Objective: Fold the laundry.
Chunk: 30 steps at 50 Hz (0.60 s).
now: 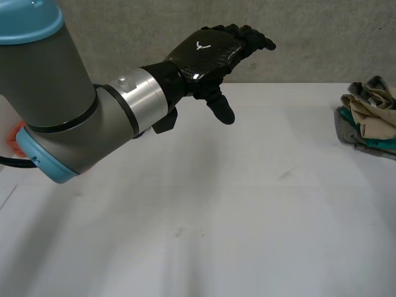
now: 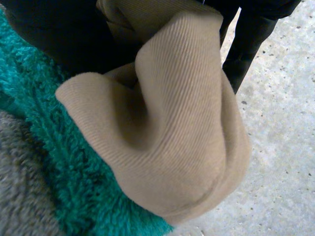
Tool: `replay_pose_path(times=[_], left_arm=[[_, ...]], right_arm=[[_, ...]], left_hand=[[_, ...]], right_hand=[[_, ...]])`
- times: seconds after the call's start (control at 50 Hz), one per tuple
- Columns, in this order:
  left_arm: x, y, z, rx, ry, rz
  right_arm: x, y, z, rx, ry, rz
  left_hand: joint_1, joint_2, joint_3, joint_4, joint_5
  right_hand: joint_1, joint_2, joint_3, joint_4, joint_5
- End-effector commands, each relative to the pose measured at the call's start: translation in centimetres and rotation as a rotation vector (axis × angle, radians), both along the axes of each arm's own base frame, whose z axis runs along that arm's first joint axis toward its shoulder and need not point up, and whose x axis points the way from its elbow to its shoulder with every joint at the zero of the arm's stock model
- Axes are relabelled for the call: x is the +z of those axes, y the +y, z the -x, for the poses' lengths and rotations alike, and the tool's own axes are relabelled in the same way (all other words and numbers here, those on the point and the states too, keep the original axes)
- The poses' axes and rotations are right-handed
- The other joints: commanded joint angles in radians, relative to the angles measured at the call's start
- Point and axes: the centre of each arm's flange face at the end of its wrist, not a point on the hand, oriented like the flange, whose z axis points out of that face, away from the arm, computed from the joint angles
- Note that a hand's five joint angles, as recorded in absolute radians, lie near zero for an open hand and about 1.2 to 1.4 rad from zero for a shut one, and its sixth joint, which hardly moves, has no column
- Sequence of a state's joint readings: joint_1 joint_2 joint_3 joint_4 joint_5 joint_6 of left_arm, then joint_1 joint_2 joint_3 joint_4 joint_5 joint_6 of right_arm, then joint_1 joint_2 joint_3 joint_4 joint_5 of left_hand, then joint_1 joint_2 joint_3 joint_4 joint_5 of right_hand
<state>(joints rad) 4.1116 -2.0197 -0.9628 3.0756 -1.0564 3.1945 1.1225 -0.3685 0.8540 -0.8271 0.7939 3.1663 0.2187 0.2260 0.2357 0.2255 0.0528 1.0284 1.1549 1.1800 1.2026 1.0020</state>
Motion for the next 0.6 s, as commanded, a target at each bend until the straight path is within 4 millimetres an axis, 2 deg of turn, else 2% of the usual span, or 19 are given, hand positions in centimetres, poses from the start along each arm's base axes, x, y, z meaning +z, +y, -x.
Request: replay_pose_path(times=[0.02,0.04,0.12,0.14,0.28,0.34,0.44,0.48,0.56,0.6], left_arm=[[-0.2,0.2,0.1,-0.003,-0.004,-0.005],[-0.1,0.2,0.1,-0.003,-0.003,-0.004],[0.0,0.4,0.2,-0.008,-0.001,0.0],[0.1,0.5,0.2,-0.009,0.0,0.001],[0.8,1.3,0.4,-0.026,0.012,0.013],[1.1,1.8,0.5,-0.036,0.017,0.018],[1.7,2.6,0.4,-0.048,0.025,0.027],[2.3,3.1,0.3,-0.053,0.034,0.039],[3.6,3.6,0.0,-0.058,0.055,0.066],[4.2,3.7,-0.1,-0.056,0.067,0.081]], right_arm=[[1.7,0.5,0.0,0.014,0.01,0.004],[1.8,0.6,-0.1,0.014,0.007,-0.001],[3.8,1.3,-0.5,0.003,-0.005,-0.012],[5.0,1.8,-0.7,-0.008,-0.011,-0.019],[8.5,3.9,-0.9,-0.058,-0.041,-0.086],[10.4,5.3,0.7,-0.152,-0.051,-0.135],[13.4,8.2,6.0,-0.448,0.031,-0.218],[14.4,8.8,7.3,-0.543,0.084,-0.229],[17.4,9.6,8.9,-0.739,0.246,-0.206],[19.1,9.5,8.4,-0.799,0.318,-0.139]], left_hand=[[0.071,0.064,0.054,0.064,0.062],[0.071,0.064,0.054,0.064,0.062],[0.071,0.064,0.054,0.064,0.062],[0.071,0.064,0.054,0.064,0.062],[0.071,0.064,0.054,0.064,0.062],[0.071,0.064,0.054,0.064,0.062],[0.071,0.064,0.054,0.064,0.062],[0.071,0.064,0.054,0.064,0.062],[0.068,0.061,0.051,0.061,0.06],[0.068,0.061,0.051,0.061,0.06]], right_hand=[[0.368,0.241,0.216,0.194,0.22],[0.368,0.241,0.216,0.194,0.22],[-0.697,-0.824,-0.849,-0.871,-0.845],[-0.854,-0.98,-1.005,-1.028,-1.002],[-0.854,-0.98,-1.005,-1.028,-1.002],[-0.854,-0.98,-1.005,-1.028,-1.002],[-0.854,-0.98,-1.005,-1.028,-1.002],[-0.854,-0.98,-1.005,-1.028,-1.002],[-0.854,-0.98,-1.005,-1.028,-1.002],[-0.854,-0.98,-1.005,-1.028,-1.002]])
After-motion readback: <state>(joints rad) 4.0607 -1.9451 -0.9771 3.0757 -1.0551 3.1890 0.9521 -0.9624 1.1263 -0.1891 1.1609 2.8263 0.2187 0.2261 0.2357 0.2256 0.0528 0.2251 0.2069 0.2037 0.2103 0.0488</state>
